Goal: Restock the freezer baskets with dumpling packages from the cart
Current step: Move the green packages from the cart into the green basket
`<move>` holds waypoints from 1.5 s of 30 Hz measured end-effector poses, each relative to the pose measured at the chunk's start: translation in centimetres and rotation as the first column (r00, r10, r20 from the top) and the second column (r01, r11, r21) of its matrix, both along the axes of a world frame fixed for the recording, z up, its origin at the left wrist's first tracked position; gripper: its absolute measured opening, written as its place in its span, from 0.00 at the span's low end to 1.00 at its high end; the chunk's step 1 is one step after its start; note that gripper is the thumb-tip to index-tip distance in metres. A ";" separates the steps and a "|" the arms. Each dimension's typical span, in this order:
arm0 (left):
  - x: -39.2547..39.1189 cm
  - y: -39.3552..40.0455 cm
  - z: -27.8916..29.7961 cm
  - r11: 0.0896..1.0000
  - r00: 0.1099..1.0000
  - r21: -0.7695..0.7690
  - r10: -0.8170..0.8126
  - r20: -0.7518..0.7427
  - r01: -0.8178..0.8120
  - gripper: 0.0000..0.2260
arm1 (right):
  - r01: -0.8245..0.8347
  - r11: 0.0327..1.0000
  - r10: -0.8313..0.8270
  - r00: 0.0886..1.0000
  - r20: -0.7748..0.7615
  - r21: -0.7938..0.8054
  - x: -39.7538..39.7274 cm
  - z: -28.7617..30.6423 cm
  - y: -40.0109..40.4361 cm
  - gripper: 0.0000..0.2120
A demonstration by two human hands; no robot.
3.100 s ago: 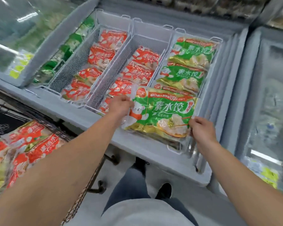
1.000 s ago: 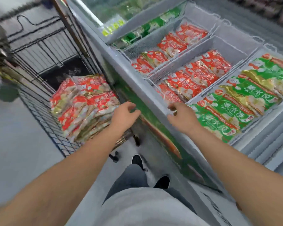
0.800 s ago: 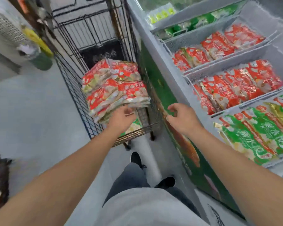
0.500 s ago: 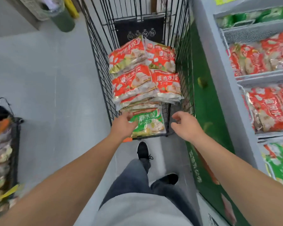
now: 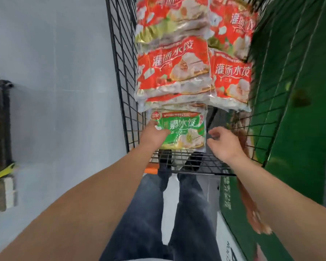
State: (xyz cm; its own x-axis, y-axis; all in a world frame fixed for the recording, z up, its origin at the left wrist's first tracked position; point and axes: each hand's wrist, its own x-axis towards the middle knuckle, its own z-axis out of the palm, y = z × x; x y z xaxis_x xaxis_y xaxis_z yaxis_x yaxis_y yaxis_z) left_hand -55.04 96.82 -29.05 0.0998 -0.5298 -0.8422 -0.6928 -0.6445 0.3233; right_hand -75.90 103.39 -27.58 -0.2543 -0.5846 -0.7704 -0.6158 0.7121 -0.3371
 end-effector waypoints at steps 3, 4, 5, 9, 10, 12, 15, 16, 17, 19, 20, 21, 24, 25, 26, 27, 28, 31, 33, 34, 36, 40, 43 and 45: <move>-0.5 -0.4 -2.2 1.000 0.999 0.022 -0.003 0.047 0.002 0.32 | 0.048 0.997 -0.049 0.999 0.020 0.055 -0.3 -3.2 -1.1 0.18; -0.7 -0.6 -3.0 1.000 0.998 0.030 -0.008 0.067 0.006 0.33 | 0.062 0.995 -0.063 0.998 0.014 0.083 -0.4 -4.3 -1.5 0.19; -0.8 -0.8 -3.4 1.000 0.997 0.027 -0.012 0.083 0.010 0.33 | 0.077 0.992 -0.078 0.997 0.004 0.105 -0.6 -5.0 -2.0 0.20; -1.2 -0.9 -5.4 1.000 0.993 0.002 -0.007 0.121 0.007 0.31 | 0.189 0.968 -0.192 0.981 0.000 0.167 -0.7 -8.9 -2.5 0.25; -1.2 -0.5 -6.0 1.000 0.992 0.009 -0.022 0.122 0.021 0.30 | 0.207 0.961 -0.211 0.977 0.002 0.186 -0.5 -9.9 -2.5 0.24; -1.2 0.4 -6.9 0.997 0.992 0.051 -0.064 0.111 0.059 0.29 | 0.242 0.947 -0.248 0.969 0.001 0.213 -0.3 -11.4 -2.2 0.21; -1.4 1.0 -7.7 0.993 0.992 0.094 -0.075 0.104 0.066 0.28 | 0.320 0.928 -0.317 0.947 -0.043 0.191 -0.2 -12.5 -1.8 0.12; -1.5 0.8 -7.6 0.994 0.992 0.091 -0.073 0.100 0.064 0.29 | 0.344 0.923 -0.337 0.939 -0.068 0.174 -0.3 -12.7 -1.8 0.08; -1.5 0.7 -7.5 0.994 0.993 0.093 -0.073 0.088 0.064 0.29 | 0.374 0.914 -0.366 0.927 -0.079 0.158 -0.5 -13.1 -1.6 0.05; -1.3 0.6 -7.3 0.993 0.996 0.099 -0.072 0.061 0.066 0.31 | 0.408 0.897 -0.401 0.913 -0.075 0.170 -0.8 -13.6 -1.4 0.05; -1.3 0.5 -7.2 0.994 0.997 0.095 -0.061 0.049 0.056 0.30 | 0.391 0.903 -0.383 0.921 -0.077 0.180 -0.9 -13.6 -1.4 0.04; -1.3 0.4 -7.0 0.995 0.998 0.095 -0.046 0.040 0.042 0.29 | 0.365 0.911 -0.357 0.931 -0.077 0.192 -0.9 -13.5 -1.4 0.03; -1.1 0.3 -7.0 0.996 0.999 0.082 -0.024 0.035 0.021 0.28 | 0.354 0.915 -0.338 0.935 -0.111 0.195 -0.8 -13.6 -1.7 0.10; -1.0 0.2 -7.0 0.997 0.999 0.080 -0.025 0.041 0.021 0.27 | 0.357 0.915 -0.336 0.932 -0.134 0.190 -0.9 -13.7 -1.6 0.11; -0.9 0.3 -7.0 0.997 0.998 0.079 -0.020 0.051 0.016 0.26 | 0.355 0.915 -0.328 0.931 -0.159 0.190 -1.1 -13.5 -1.5 0.11; -0.9 0.2 -7.2 0.997 0.998 0.075 -0.009 0.063 0.004 0.26 | 0.353 0.918 -0.322 0.930 -0.178 0.182 -1.3 -13.2 -1.4 0.11; -0.9 0.2 -7.4 0.997 0.997 0.070 0.002 0.075 -0.007 0.25 | 0.359 0.916 -0.324 0.925 -0.197 0.180 -1.6 -12.7 -1.1 0.11; -1.1 -0.1 -8.0 0.999 0.991 0.036 0.033 0.128 -0.038 0.23 | 0.379 0.911 -0.326 0.904 -0.276 0.164 -2.8 -11.8 -0.2 0.10; -1.4 -0.3 -8.6 0.998 0.988 0.027 0.048 0.147 -0.053 0.22 | 0.360 0.913 -0.300 0.911 -0.284 0.194 -3.5 -11.9 -0.5 0.09; -1.6 -0.4 -8.8 0.998 0.987 0.026 0.055 0.151 -0.060 0.21 | 0.359 0.909 -0.299 0.915 -0.270 0.210 -3.6 -12.0 -0.7 0.09; -1.8 -0.8 -9.6 0.996 0.982 0.024 0.078 0.172 -0.084 0.20 | 0.394 0.897 -0.356 0.913 -0.198 0.201 -3.4 -12.4 -1.2 0.10; -2.0 -1.5 -11.2 0.992 0.965 0.023 0.114 0.235 -0.123 0.16 | 0.511 0.836 -0.515 0.856 -0.036 0.201 -4.6 -16.3 -0.3 0.06; -1.8 -1.3 -11.6 0.992 0.965 0.039 0.106 0.239 -0.119 0.12 | 0.565 0.802 -0.573 0.819 -0.014 0.195 -4.7 -16.2 0.2 0.07; -1.6 -1.4 -11.4 0.986 0.965 0.029 0.153 0.212 -0.162 0.10 | 0.609 0.777 -0.616 0.788 -0.008 0.158 -3.6 -13.7 -0.7 0.08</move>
State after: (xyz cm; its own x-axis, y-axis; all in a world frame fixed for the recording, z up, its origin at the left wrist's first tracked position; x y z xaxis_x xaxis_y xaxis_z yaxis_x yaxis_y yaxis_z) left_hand -56.62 95.46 -40.45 0.3549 -0.4544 -0.8171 -0.6302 -0.7618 0.1499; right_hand -79.50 102.71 -41.27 -0.4863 -0.1987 -0.8509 -0.0211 0.9762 -0.2158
